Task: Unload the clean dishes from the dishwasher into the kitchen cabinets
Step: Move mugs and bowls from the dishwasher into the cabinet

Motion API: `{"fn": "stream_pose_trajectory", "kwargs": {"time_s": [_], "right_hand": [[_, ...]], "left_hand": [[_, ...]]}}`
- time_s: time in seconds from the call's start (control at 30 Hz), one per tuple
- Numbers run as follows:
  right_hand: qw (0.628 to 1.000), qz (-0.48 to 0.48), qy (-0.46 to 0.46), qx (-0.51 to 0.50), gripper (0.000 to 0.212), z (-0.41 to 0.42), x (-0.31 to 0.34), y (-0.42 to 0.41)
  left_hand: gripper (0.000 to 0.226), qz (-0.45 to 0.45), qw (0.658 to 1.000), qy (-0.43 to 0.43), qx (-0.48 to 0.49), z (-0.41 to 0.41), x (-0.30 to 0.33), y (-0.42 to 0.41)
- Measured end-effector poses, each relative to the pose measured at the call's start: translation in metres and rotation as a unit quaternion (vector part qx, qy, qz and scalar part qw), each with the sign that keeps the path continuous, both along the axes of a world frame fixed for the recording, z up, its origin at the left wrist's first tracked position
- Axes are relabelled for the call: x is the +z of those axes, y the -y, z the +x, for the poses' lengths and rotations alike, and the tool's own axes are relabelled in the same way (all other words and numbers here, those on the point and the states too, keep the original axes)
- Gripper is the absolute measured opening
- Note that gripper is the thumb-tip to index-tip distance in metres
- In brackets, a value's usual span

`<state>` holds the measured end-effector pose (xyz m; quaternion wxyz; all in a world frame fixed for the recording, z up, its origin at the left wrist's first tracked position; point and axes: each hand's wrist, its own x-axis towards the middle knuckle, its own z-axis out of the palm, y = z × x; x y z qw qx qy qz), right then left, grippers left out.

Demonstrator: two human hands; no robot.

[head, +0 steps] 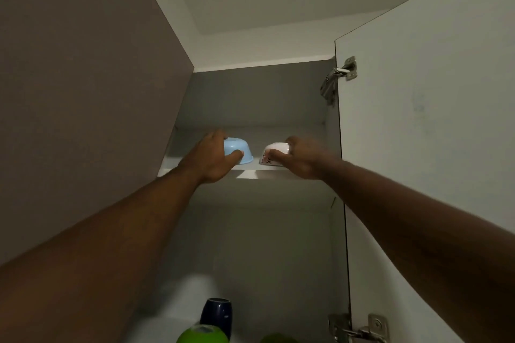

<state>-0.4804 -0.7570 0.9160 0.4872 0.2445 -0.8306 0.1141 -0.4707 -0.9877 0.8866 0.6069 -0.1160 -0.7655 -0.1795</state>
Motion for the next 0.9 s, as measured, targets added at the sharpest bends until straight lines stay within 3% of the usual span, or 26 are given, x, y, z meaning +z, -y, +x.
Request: {"fn": "stream_pose_trajectory", "kwargs": {"time_s": [0.23, 0.33, 0.77, 0.9], "right_hand": [[1.000, -0.010, 0.021, -0.012, 0.072, -0.016, 0.005, 0.000], [0.999, -0.009, 0.030, -0.022, 0.071, -0.022, 0.006, 0.001], [0.998, -0.006, 0.043, -0.055, 0.069, -0.034, 0.010, 0.001], [0.997, -0.012, 0.040, -0.065, 0.067, -0.034, 0.010, -0.002]], "left_hand": [[0.047, 0.020, 0.997, 0.078, 0.016, -0.020, 0.010, -0.001], [0.042, 0.016, 0.998, 0.065, 0.014, -0.033, 0.007, 0.000], [0.068, 0.014, 0.996, 0.081, 0.043, -0.042, -0.003, -0.010], [0.061, 0.009, 0.993, 0.104, 0.052, -0.035, 0.000, -0.013]]}}
